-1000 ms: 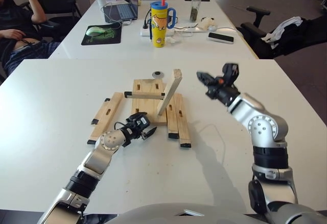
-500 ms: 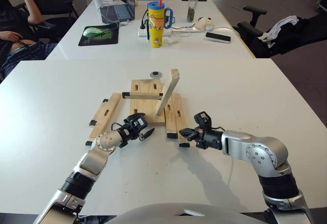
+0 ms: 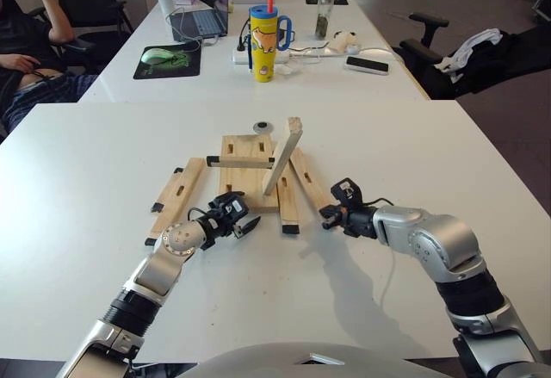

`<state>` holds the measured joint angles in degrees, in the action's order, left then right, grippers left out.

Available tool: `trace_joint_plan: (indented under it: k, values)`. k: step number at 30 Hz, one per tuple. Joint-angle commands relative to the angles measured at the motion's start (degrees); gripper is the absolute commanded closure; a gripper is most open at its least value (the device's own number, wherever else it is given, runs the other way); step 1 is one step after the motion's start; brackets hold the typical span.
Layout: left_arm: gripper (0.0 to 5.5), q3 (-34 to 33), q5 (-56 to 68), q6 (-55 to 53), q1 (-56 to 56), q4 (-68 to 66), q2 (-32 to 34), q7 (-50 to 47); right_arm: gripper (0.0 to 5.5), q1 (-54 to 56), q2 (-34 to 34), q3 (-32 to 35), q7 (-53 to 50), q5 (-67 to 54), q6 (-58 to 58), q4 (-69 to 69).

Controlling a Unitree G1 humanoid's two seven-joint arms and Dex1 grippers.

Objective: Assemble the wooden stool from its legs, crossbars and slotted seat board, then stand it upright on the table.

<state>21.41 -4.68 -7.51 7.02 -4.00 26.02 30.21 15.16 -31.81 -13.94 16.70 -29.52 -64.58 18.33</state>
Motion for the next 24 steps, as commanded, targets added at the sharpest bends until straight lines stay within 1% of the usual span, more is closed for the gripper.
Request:
trace_joint_plan:
  k: [1, 3, 4, 7, 11, 14, 15, 19, 24]
  values:
    - [1.68, 3.6, -3.4, -6.0, -6.9, -6.3, 1.5, 1.8, 5.48, 1.6, 2.7, 2.1, 2.4, -0.2, 3.5, 0.7]
    - [1.68, 3.5, -3.3, -6.0, -7.0, -6.2, 1.5, 1.8, 5.48, 1.4, 6.5, 5.4, 1.5, -2.5, 3.8, 2.1]
    - [1.68, 3.4, -3.3, -6.1, -7.1, -6.1, 1.6, 1.7, 5.48, 1.1, 9.9, 8.0, 0.1, -4.7, 2.5, 2.9]
    - [1.68, 3.3, -3.2, -6.1, -7.3, -5.9, 1.8, 1.8, 5.04, -0.1, 15.9, 11.1, -5.0, -5.7, -2.1, 4.3]
    - [1.68, 3.2, -3.2, -6.0, -7.0, -5.9, 2.0, 2.0, 4.41, -1.5, 27.1, 18.8, -15.8, -5.1, -7.9, 4.5]
    - [1.68, 3.2, -3.2, -6.0, -7.0, -5.9, 2.0, 1.9, 3.96, -1.1, 32.5, 21.4, -19.5, -4.9, -10.8, 5.1]
    - [1.68, 3.2, -3.2, -6.0, -7.0, -5.9, 2.0, 1.9, 3.75, -1.3, 33.5, 20.9, -19.8, -4.9, -11.5, 5.3]
    - [1.68, 3.4, -3.3, -6.0, -6.4, -6.0, 2.0, 2.3, 3.21, -2.4, 36.3, 21.0, -20.9, -4.6, -15.0, 6.7]
    - [1.68, 3.4, -3.2, -6.2, -6.3, -5.9, 1.8, 2.3, 2.46, -2.9, 34.6, 18.4, -20.2, -2.9, -17.9, 7.4]
